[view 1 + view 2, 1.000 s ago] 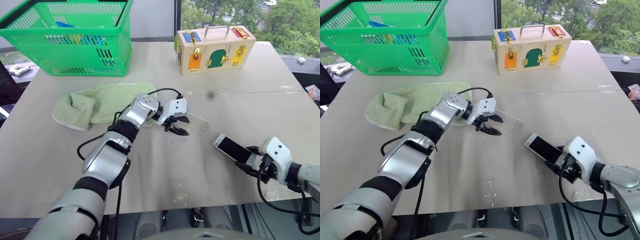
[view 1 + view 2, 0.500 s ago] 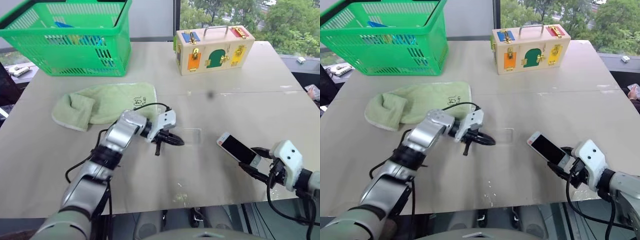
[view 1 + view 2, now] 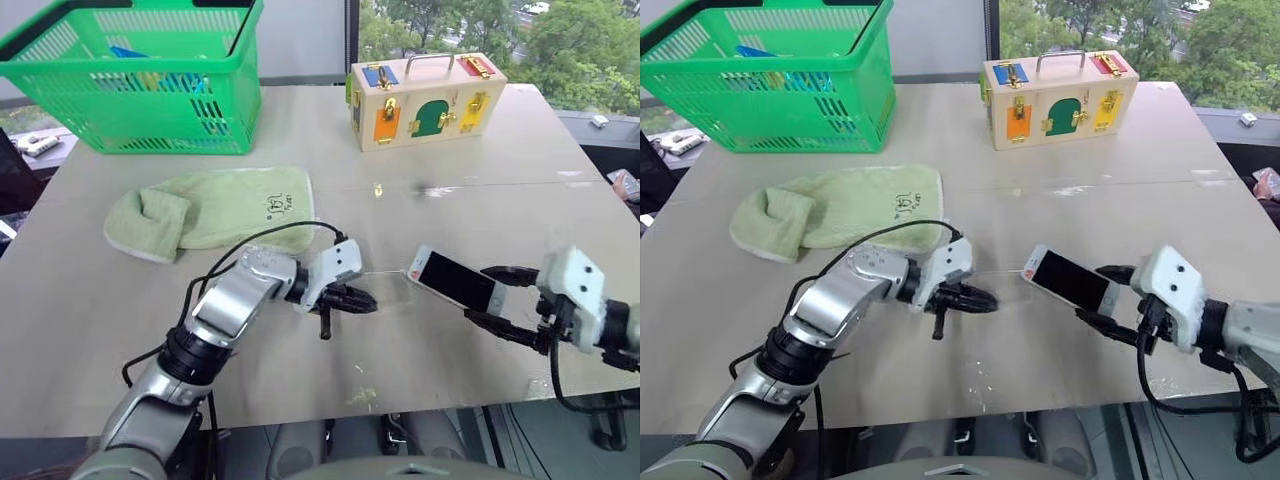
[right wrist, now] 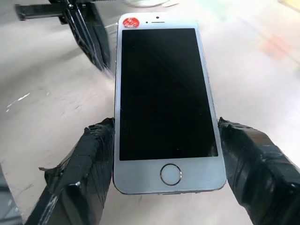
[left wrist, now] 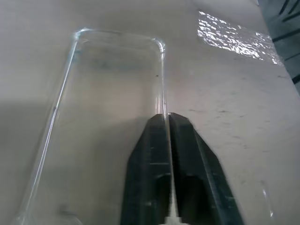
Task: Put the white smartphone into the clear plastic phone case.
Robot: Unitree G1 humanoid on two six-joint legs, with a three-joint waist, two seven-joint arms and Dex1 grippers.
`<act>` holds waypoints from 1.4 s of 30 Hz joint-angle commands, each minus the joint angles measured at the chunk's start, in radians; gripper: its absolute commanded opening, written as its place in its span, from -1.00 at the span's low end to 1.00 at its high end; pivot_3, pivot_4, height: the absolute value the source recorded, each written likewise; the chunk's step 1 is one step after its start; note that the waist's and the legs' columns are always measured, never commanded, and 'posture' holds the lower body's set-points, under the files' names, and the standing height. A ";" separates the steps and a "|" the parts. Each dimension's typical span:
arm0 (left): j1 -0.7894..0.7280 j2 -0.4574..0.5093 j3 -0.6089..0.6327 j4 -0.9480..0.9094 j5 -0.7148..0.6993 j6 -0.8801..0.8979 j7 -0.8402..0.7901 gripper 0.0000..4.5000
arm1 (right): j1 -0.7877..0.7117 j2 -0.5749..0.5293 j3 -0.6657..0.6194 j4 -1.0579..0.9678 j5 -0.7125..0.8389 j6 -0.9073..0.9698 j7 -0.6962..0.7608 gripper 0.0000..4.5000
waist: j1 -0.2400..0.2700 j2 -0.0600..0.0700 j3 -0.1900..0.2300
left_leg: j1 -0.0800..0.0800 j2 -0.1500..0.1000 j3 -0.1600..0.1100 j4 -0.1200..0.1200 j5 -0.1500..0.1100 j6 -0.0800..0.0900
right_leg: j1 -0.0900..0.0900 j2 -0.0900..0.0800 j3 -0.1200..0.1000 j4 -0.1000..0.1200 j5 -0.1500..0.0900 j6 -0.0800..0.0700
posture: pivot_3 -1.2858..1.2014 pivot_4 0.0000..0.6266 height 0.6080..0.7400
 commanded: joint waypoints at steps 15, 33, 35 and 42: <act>0.444 0.119 0.519 -0.067 -0.299 -0.345 -0.067 0.71 | -0.592 0.133 0.601 0.510 -0.334 -0.294 0.280 0.33 | -0.002 0.002 0.002 | 0.002 0.001 0.006 -0.001 0.000 0.000 | -0.001 -0.001 0.004 0.000 0.000 0.000 | 0.03 -0.52 1.00; 0.606 0.144 0.557 -0.352 -0.446 -0.228 0.175 0.71 | -0.713 0.223 0.720 0.751 -0.519 -0.441 0.413 0.31 | -0.001 0.002 0.002 | 0.005 0.002 0.007 -0.001 0.000 0.000 | 0.001 -0.004 0.003 0.001 -0.002 -0.004 | 0.03 -0.52 1.00; 0.598 0.155 0.563 -0.390 -0.484 -0.189 0.203 0.71 | -0.724 0.227 0.714 0.752 -0.521 -0.422 0.419 0.31 | -0.001 0.002 0.002 | 0.008 0.002 0.008 -0.001 0.000 0.000 | 0.003 -0.004 0.003 0.001 -0.002 -0.004 | 0.03 -0.52 1.00; 0.593 0.245 0.655 -0.460 -0.620 -0.101 0.227 0.71 | -0.759 0.244 0.705 0.734 -0.510 -0.333 0.441 0.30 | -0.002 0.003 0.002 | 0.010 0.002 0.009 -0.003 0.000 0.000 | 0.004 -0.005 0.005 0.001 -0.002 -0.004 | 0.03 -0.52 1.00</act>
